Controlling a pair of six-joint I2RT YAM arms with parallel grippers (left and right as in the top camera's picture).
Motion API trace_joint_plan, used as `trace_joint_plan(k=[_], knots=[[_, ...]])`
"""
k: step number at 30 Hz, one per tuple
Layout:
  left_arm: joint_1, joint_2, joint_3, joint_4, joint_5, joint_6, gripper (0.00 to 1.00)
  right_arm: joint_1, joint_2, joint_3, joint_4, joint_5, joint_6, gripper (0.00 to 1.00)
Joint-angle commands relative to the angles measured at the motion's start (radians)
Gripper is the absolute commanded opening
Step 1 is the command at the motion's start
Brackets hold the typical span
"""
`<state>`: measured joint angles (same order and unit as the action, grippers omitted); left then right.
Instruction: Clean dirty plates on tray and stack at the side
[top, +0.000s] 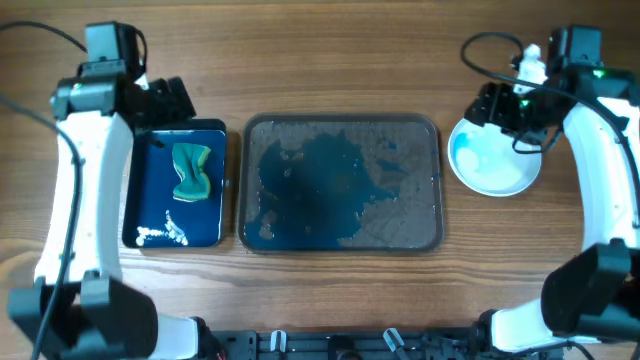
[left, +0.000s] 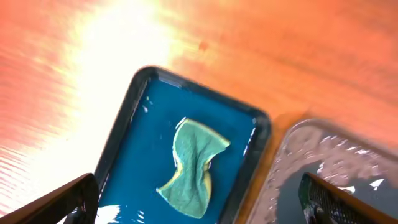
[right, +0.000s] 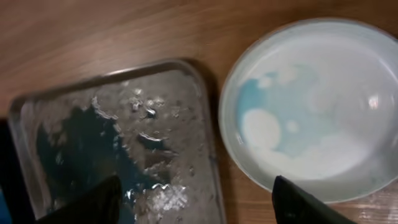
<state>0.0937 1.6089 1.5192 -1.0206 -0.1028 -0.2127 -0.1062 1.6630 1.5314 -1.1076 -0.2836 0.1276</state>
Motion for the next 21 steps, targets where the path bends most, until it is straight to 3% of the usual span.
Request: trace_joint_plan(k=[1,2,4,9,18,20,21], knots=[[0.005,0.009,0.004,0.008,0.002,-0.031,1.0,0.115,-0.106,0.124,-0.038,0.058,-0.053,0.81],[0.005,0.009,0.004,0.008,0.002,-0.031,1.0,0.15,-0.132,0.155,-0.057,0.075,-0.051,0.83],[0.005,0.009,0.004,0.008,0.001,-0.031,1.0,0.19,-0.197,0.208,-0.106,0.084,-0.044,1.0],[0.005,0.009,0.004,0.008,0.002,-0.031,1.0,0.191,-0.364,0.224,-0.149,0.089,0.239,1.0],[0.005,0.009,0.004,0.008,0.002,-0.031,1.0,0.191,-0.384,0.214,-0.118,0.292,0.203,1.0],[0.005,0.009,0.004,0.008,0.002,-0.031,1.0,0.191,-0.408,0.138,-0.023,0.294,0.138,1.0],[0.005,0.009,0.004,0.008,0.001,-0.031,1.0,0.191,-0.473,0.026,0.113,0.294,0.123,1.0]])
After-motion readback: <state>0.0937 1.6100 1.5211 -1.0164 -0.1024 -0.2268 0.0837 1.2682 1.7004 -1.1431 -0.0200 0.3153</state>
